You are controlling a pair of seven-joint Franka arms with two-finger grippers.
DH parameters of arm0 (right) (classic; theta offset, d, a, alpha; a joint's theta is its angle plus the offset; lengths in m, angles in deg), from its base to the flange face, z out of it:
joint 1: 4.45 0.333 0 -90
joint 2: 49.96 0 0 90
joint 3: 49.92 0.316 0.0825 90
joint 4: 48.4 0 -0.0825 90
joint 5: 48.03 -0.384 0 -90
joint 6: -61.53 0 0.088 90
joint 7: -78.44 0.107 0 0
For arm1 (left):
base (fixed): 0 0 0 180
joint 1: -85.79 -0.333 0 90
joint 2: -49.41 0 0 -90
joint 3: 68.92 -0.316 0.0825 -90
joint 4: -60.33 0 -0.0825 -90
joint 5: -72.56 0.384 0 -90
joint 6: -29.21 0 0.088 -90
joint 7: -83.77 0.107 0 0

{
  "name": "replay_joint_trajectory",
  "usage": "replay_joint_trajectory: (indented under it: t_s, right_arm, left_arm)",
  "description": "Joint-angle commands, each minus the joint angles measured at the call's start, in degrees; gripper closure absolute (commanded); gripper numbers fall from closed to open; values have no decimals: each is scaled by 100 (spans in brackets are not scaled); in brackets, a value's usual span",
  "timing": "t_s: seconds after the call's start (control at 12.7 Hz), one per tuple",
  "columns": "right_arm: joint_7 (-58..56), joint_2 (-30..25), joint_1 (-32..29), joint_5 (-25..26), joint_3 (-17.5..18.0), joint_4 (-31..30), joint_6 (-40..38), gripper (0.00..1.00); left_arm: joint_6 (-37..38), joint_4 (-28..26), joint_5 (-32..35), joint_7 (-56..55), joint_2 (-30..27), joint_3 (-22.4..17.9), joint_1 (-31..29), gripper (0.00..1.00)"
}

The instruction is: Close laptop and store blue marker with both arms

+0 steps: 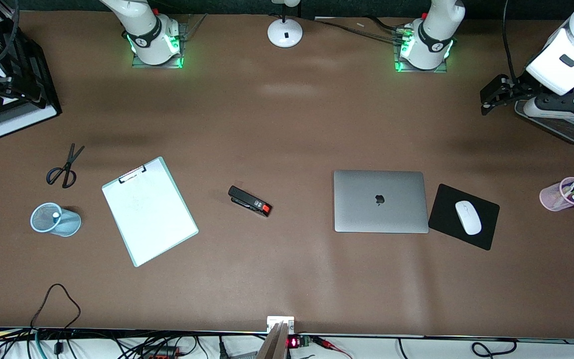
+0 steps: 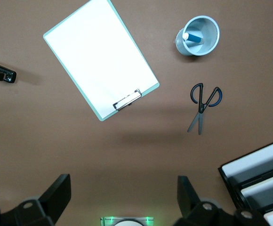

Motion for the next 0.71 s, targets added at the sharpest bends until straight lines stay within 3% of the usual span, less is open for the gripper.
replay_joint_trajectory:
  t_s: [0.0,0.63]
  right_arm:
    - [-155,-149,-21,78,-2,-148,196,0]
    - [-76,-105,-30,43,-2,-16,144,0]
  left_arm:
    - [44,267,-75,129,155,-7,-37,0]
    - [52,364,-49,129,234,-16,-37,0]
